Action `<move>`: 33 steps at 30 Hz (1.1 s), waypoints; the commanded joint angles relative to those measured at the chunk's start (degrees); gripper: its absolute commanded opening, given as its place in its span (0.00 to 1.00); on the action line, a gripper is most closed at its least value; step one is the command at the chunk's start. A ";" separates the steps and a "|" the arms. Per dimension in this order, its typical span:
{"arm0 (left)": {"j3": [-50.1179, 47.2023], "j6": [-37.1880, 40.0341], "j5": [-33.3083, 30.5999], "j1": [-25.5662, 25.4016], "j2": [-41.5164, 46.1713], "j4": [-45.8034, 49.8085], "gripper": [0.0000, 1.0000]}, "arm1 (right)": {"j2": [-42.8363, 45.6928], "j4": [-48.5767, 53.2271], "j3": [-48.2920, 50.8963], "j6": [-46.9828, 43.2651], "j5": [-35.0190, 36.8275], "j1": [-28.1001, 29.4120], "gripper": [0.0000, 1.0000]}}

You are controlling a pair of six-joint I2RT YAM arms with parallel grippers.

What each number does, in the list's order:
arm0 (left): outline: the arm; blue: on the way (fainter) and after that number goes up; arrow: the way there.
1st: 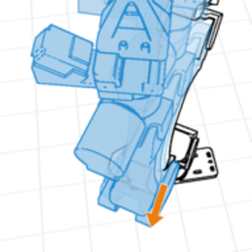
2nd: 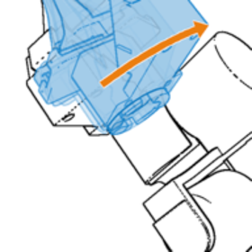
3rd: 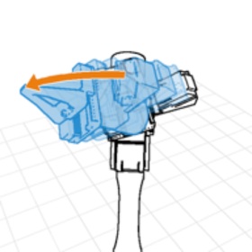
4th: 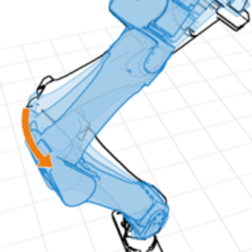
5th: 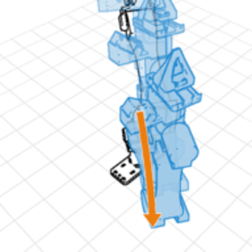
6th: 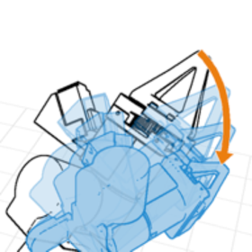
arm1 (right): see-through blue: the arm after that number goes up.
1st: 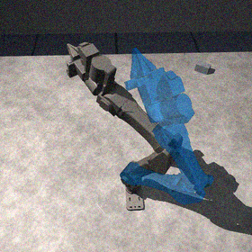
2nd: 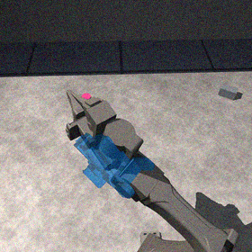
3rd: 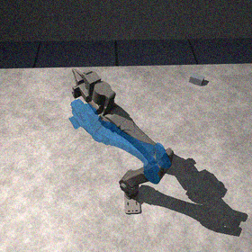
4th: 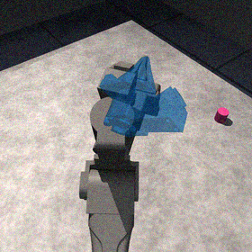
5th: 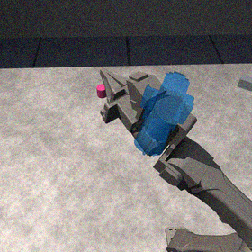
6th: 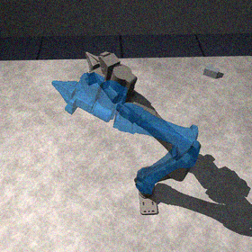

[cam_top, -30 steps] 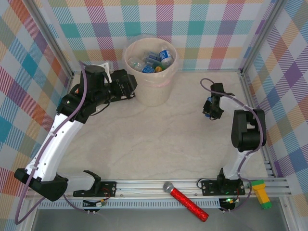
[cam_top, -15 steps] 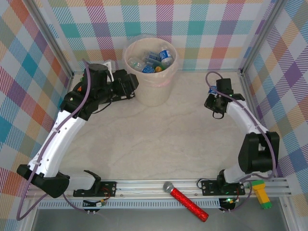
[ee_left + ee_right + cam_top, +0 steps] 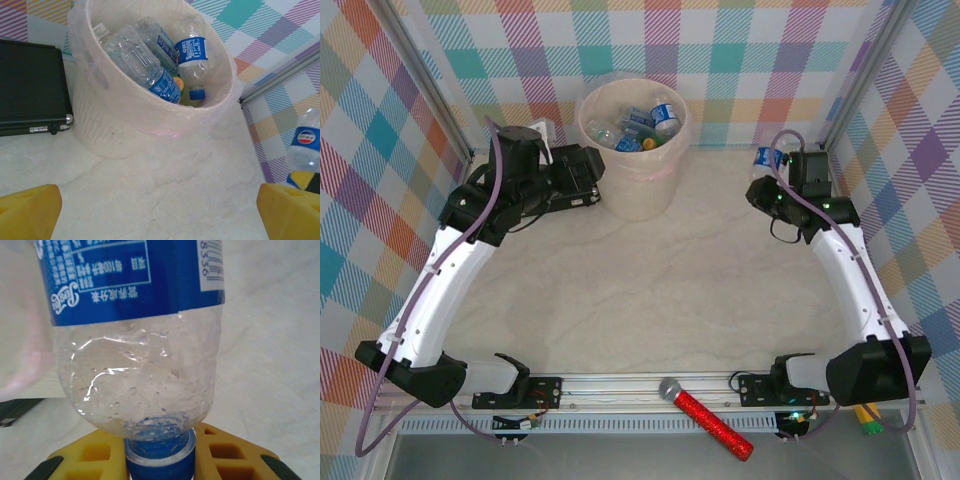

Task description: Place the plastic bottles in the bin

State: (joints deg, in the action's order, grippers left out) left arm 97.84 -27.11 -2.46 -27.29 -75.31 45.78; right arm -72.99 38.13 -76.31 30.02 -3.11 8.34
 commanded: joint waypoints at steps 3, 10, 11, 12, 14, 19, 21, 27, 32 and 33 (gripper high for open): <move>2.51 3.62 0.33 -0.48 1.40 3.41 1.00 | -1.89 2.68 -10.97 5.34 -2.62 6.71 0.19; 0.45 4.85 0.96 -0.34 5.58 2.78 0.99 | -10.15 3.24 -23.51 13.75 -1.54 14.75 0.19; 0.29 4.95 0.71 -0.40 6.10 2.78 1.00 | -11.49 2.55 -24.82 15.30 -1.48 15.69 0.19; 0.06 5.16 0.53 -0.33 6.70 2.82 1.00 | -12.94 1.96 -26.29 16.41 -1.38 16.67 0.19; -0.10 5.35 0.29 -0.31 7.57 2.97 0.99 | -16.04 1.12 -29.59 18.44 -1.20 18.47 0.20; -1.68 5.47 0.39 -0.24 9.47 2.63 0.99 | -25.97 1.52 -40.36 20.59 -2.89 21.23 0.20; -2.03 5.45 0.35 -0.31 9.89 2.74 1.00 | -30.41 3.93 -46.20 20.72 -3.04 21.62 0.20; -2.92 5.21 -0.64 -0.35 10.62 2.98 1.00 | -42.58 10.73 -63.52 20.00 -4.18 22.07 0.19; -2.92 5.31 -1.23 -0.22 10.49 3.24 0.99 | -48.83 14.53 -72.16 18.60 -4.69 22.07 0.20; -2.88 5.18 -1.34 -0.22 10.41 3.19 1.00 | -49.12 14.14 -72.14 18.92 -4.53 22.07 0.20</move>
State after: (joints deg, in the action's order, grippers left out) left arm 95.26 -22.81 -2.72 -27.29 -65.76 48.64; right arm -121.25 49.19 -146.02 49.93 -6.74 30.20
